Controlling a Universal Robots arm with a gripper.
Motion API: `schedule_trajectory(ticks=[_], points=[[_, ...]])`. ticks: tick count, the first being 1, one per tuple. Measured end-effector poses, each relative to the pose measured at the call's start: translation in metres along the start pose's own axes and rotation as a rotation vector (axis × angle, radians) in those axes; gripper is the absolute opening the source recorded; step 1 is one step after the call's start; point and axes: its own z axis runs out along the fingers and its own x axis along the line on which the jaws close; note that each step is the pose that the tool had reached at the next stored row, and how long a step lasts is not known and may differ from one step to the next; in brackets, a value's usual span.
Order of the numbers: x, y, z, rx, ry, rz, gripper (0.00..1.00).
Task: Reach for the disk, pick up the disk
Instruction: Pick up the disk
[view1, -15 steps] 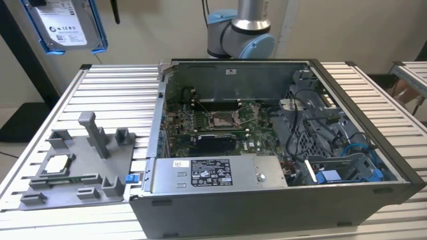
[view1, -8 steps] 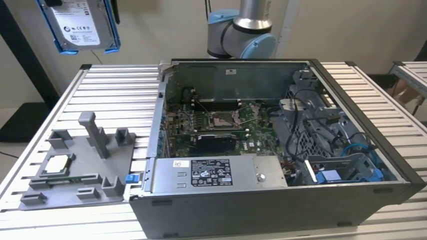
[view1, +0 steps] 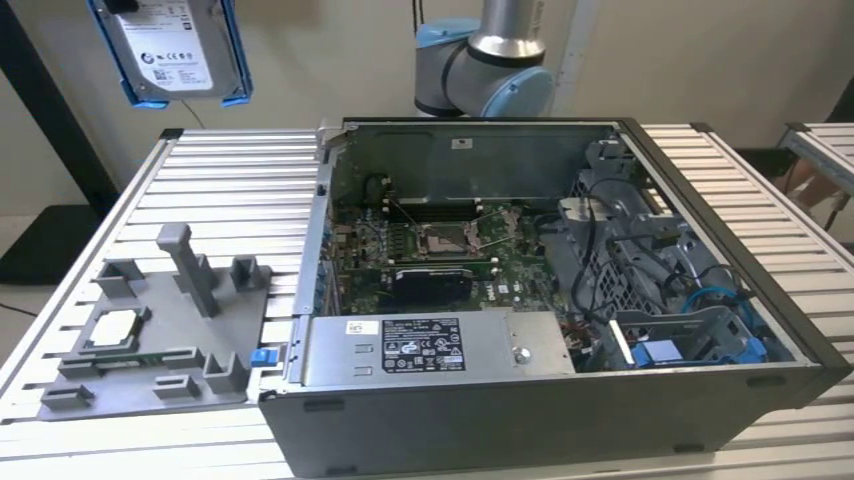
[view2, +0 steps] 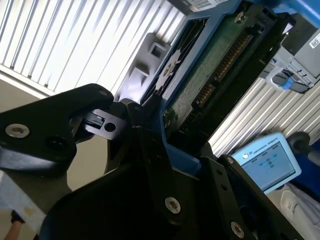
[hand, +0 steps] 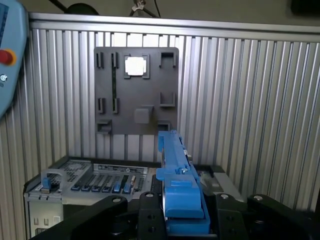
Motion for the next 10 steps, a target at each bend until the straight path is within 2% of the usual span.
schedule_trajectory(ticks=[10], points=[[0.0006,-0.0188,0.0019,-0.0001,0.0,0.0,0.0]])
